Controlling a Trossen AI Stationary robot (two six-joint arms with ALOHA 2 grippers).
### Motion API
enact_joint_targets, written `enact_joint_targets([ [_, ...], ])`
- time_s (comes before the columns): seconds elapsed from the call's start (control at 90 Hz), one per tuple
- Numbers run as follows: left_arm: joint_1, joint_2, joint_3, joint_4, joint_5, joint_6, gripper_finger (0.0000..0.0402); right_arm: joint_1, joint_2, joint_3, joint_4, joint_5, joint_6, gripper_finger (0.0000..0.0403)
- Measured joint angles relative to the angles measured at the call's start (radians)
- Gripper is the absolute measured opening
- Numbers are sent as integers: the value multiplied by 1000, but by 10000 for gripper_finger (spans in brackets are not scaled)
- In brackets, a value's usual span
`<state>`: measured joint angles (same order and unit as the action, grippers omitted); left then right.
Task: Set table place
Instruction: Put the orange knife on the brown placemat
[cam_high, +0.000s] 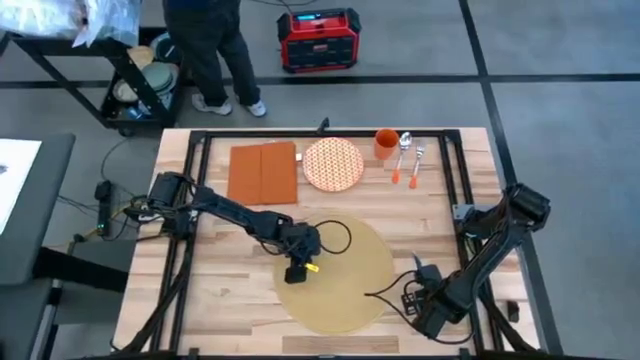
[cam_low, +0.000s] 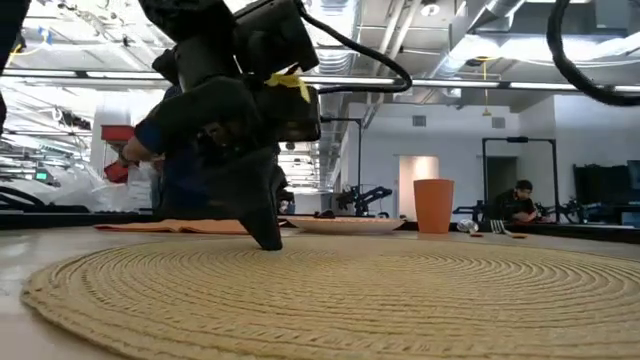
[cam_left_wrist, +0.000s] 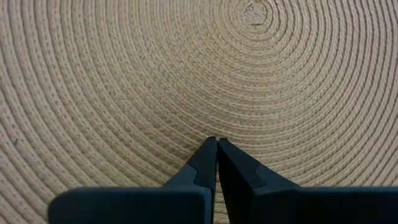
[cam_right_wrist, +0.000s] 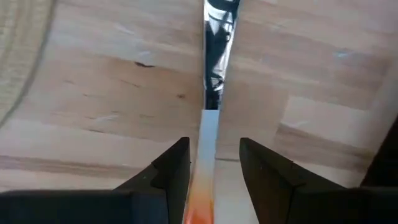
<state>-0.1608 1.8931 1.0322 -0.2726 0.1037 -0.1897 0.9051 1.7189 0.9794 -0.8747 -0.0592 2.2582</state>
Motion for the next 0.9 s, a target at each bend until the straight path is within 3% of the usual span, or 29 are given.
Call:
enact_joint_targets([
  [0.278, 1, 2, -2, 2, -3, -31, 0, -33, 61, -42, 102, -66, -27, 121],
  [0.344, 3, 2, -2, 2, -5, -33, 0, -52, 63, -43, 107, -107, -57, 92],
  [0.433, 4, 2, -2, 2, -3, -35, 0, -61, 56, -46, 105, -122, -88, 25],
  [0.556, 4, 3, -2, 2, -4, -35, 0, -71, 46, -48, 98, -130, -98, 7],
  [0.733, 4, 3, -3, 2, -4, -34, 0, -68, 4, -38, 115, -62, -84, 0],
  [0.9, 5, 3, -4, 4, -4, -28, 0, -75, -36, 13, 74, 74, -84, 2],
])
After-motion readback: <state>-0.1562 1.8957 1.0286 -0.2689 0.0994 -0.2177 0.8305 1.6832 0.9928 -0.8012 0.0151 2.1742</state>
